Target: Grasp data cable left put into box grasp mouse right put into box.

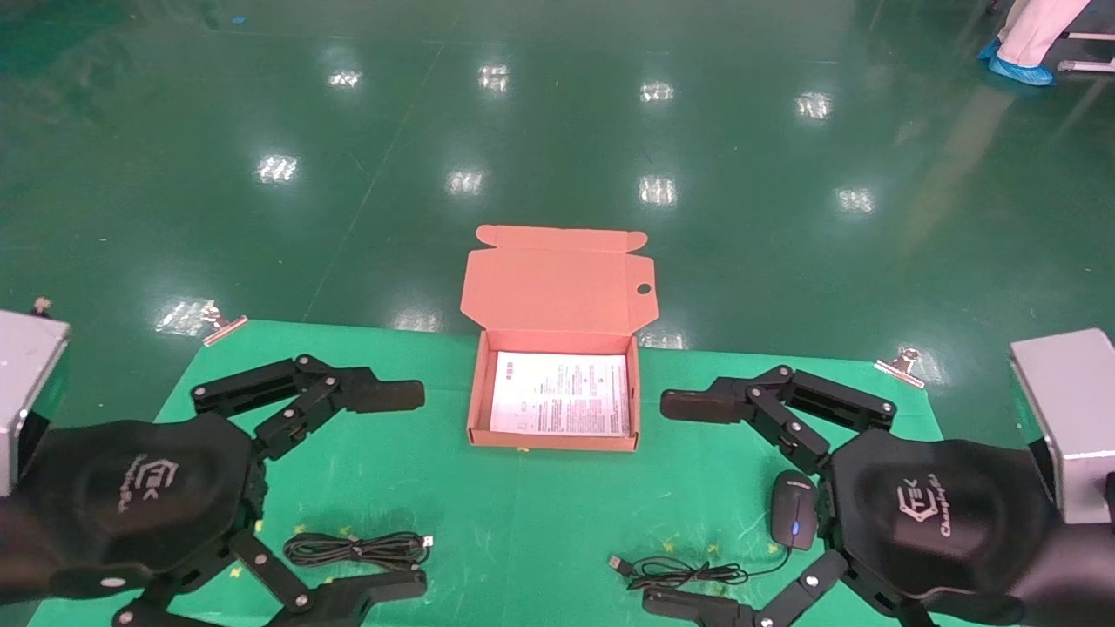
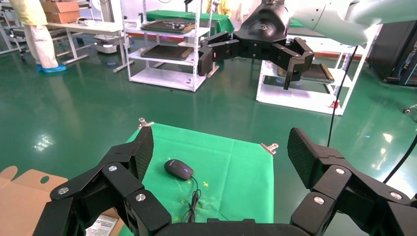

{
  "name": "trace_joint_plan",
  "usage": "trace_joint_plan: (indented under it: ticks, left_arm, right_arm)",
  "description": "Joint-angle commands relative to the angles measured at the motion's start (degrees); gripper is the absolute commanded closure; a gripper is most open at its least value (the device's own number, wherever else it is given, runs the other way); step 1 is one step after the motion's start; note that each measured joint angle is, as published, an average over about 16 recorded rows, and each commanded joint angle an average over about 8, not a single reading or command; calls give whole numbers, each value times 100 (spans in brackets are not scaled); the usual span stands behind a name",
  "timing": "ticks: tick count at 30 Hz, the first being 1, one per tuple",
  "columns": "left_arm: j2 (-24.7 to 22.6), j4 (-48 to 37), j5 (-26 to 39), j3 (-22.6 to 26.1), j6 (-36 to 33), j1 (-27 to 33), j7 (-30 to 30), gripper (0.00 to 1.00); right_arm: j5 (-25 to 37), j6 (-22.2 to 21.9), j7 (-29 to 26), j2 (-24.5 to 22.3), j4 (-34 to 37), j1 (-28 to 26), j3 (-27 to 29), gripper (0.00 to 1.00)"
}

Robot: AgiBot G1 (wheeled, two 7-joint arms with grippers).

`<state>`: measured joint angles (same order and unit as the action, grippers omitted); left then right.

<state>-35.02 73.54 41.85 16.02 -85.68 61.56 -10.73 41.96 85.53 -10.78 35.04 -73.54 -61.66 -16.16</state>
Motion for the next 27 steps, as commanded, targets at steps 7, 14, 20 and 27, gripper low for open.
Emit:
trace_joint_plan:
  ticks: [7, 14, 20, 27]
  left_arm:
    - [0, 0, 0, 0, 0, 0, 0, 0]
    - [0, 0, 0, 0, 0, 0, 0, 0]
    - [-7, 1, -6, -5, -5, 5, 13, 0]
    - [-35, -37, 221, 113, -154, 212, 52, 0]
  right_arm:
    - [0, 0, 0, 0, 0, 0, 0, 0]
    - [0, 0, 0, 0, 0, 0, 0, 0]
    - [5, 2, 4, -4, -2, -1, 2, 0]
    - [250, 15, 97, -90, -70, -110, -33, 0]
